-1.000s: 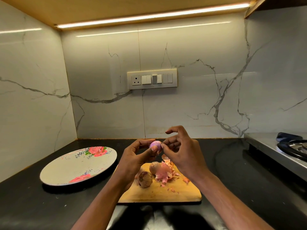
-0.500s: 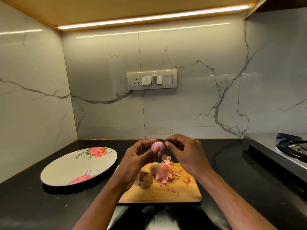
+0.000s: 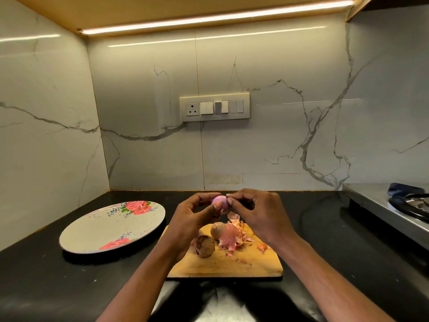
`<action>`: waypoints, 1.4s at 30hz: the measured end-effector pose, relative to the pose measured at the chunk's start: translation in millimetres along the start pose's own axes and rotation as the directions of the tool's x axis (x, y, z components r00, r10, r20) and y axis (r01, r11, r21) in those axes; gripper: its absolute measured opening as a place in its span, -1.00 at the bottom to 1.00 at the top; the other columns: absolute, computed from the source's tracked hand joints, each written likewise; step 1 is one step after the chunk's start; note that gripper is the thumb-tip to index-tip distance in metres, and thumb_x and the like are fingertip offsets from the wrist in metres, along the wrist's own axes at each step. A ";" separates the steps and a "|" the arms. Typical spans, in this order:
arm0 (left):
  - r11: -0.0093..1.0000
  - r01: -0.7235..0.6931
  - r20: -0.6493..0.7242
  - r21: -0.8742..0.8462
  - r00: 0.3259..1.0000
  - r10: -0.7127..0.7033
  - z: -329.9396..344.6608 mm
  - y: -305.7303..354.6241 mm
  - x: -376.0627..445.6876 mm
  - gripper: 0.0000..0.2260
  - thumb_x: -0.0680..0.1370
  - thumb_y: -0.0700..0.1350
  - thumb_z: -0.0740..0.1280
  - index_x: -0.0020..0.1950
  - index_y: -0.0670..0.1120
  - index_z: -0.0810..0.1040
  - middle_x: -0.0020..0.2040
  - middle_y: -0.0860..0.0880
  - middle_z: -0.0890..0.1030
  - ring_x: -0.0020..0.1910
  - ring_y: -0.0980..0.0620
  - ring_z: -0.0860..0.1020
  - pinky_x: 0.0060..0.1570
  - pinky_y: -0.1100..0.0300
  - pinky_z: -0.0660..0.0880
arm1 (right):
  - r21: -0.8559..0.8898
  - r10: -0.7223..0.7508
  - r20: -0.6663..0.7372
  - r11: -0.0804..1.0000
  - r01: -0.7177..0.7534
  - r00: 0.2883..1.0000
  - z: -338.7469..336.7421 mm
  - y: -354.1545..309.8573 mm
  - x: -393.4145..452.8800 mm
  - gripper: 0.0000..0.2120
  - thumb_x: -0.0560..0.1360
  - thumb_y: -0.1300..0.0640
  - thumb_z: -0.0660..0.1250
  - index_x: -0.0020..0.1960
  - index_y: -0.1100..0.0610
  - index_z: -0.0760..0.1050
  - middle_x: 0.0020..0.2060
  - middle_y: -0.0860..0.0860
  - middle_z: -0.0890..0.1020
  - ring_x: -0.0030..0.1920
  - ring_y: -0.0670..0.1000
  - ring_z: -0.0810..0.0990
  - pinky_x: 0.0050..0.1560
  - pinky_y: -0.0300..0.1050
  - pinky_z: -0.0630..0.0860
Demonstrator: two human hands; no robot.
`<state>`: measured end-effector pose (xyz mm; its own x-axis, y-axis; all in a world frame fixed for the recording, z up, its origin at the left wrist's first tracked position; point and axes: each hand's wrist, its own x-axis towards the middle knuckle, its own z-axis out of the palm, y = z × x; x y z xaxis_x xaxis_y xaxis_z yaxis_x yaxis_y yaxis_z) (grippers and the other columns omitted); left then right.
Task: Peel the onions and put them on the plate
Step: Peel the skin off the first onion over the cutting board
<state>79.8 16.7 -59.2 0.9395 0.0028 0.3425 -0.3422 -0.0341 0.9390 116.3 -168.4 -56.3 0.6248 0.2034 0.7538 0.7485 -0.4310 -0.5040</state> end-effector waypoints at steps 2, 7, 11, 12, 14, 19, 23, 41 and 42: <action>1.000 0.008 0.008 -0.009 1.000 -0.008 -0.3 -0.7 0.4 -0.63 0.39 0.01 0.48 0.18 -0.02 0.65 0.09 -0.01 0.70 0.09 -0.02 0.67 0.11 0.09 0.60 | -0.003 0.003 0.001 1.000 -0.003 1.000 -0.1 -0.3 -0.7 -0.82 0.50 0.05 0.48 0.08 0.04 0.71 -0.13 -0.10 0.73 -0.12 -0.18 0.66 -0.13 -0.39 0.58; 1.000 0.023 0.013 -0.016 1.000 -0.022 -0.2 -1.5 1.1 -0.62 0.39 0.00 0.48 0.18 -0.04 0.65 0.09 -0.03 0.70 0.11 -0.03 0.67 0.12 0.09 0.61 | 0.003 0.008 -0.004 1.000 -0.008 1.000 1.1 -0.8 -1.2 -0.85 0.50 0.09 0.49 0.05 0.07 0.71 -0.14 -0.08 0.73 -0.12 -0.19 0.66 -0.13 -0.41 0.56; 1.000 0.026 0.026 -0.014 0.999 -0.025 1.0 -2.3 1.3 -0.62 0.37 0.02 0.49 0.17 -0.01 0.66 0.11 -0.02 0.70 0.12 -0.03 0.66 0.15 0.06 0.60 | 0.023 0.033 -0.027 0.999 -0.033 0.999 1.0 2.3 0.4 -0.89 0.50 0.13 0.48 0.02 0.09 0.71 -0.18 -0.09 0.71 -0.14 -0.22 0.66 -0.16 -0.44 0.54; 1.000 0.023 0.028 -0.015 0.999 -0.022 1.3 -2.1 1.3 -0.63 0.37 0.02 0.49 0.16 -0.01 0.66 0.11 -0.02 0.69 0.12 -0.03 0.66 0.14 0.07 0.60 | 0.039 0.047 -0.030 0.998 -0.045 0.998 0.9 3.2 0.7 -0.89 0.51 0.13 0.48 0.03 0.09 0.71 -0.18 -0.10 0.71 -0.13 -0.23 0.65 -0.16 -0.43 0.55; 1.000 0.016 0.019 -0.020 1.000 -0.016 1.7 -1.3 1.3 -0.63 0.39 0.01 0.47 0.18 -0.01 0.65 0.12 -0.03 0.69 0.10 -0.02 0.67 0.10 0.10 0.60 | 0.070 0.070 -0.034 0.995 -0.068 0.997 0.7 3.9 0.9 -0.87 0.52 0.10 0.46 0.05 0.06 0.71 -0.16 -0.11 0.71 -0.11 -0.22 0.66 -0.13 -0.39 0.58; 0.999 0.008 -0.005 -0.038 1.000 -0.008 1.4 0.5 1.0 -0.61 0.40 -0.01 0.46 0.22 -0.04 0.63 0.13 -0.05 0.68 0.06 0.00 0.68 0.03 0.16 0.61 | 0.107 0.074 0.012 0.991 -0.075 0.997 -2.3 2.1 1.1 -0.83 0.53 0.02 0.44 0.10 0.01 0.70 -0.12 -0.14 0.72 -0.10 -0.17 0.68 -0.09 -0.31 0.62; 1.000 -0.003 0.011 -0.006 1.000 0.003 1.0 0.4 0.1 -0.60 0.40 0.01 0.47 0.21 -0.04 0.63 0.13 -0.03 0.68 0.09 0.01 0.67 0.08 0.13 0.61 | 0.042 0.015 0.021 0.999 -0.016 1.000 -4.0 0.6 0.1 -0.81 0.50 0.04 0.48 0.09 0.04 0.71 -0.11 -0.10 0.74 -0.11 -0.17 0.68 -0.13 -0.37 0.59; 0.998 -0.041 0.009 0.055 0.999 0.041 0.2 0.5 1.5 -0.63 0.42 0.00 0.47 0.22 -0.02 0.63 0.14 0.01 0.66 0.10 0.07 0.65 0.07 0.18 0.61 | 0.103 0.078 0.042 0.991 -0.082 0.996 -3.9 4.1 2.3 -0.82 0.52 -0.02 0.45 0.06 0.01 0.71 -0.14 -0.14 0.72 -0.10 -0.15 0.68 -0.10 -0.26 0.63; 0.997 -0.041 0.006 0.060 0.999 0.041 0.5 0.4 1.7 -0.63 0.42 -0.01 0.47 0.22 -0.02 0.63 0.14 0.02 0.67 0.10 0.08 0.65 0.07 0.19 0.61 | 0.097 0.067 0.052 0.993 -0.072 0.996 -4.5 3.4 1.9 -0.80 0.50 -0.04 0.46 0.08 0.00 0.71 -0.13 -0.14 0.72 -0.10 -0.16 0.68 -0.11 -0.28 0.63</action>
<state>81.3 16.1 -58.2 0.9249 -0.0049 0.3802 -0.3790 -0.0939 0.9206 119.0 -173.4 -54.7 0.6840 0.2194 0.6957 0.7199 -0.3568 -0.5953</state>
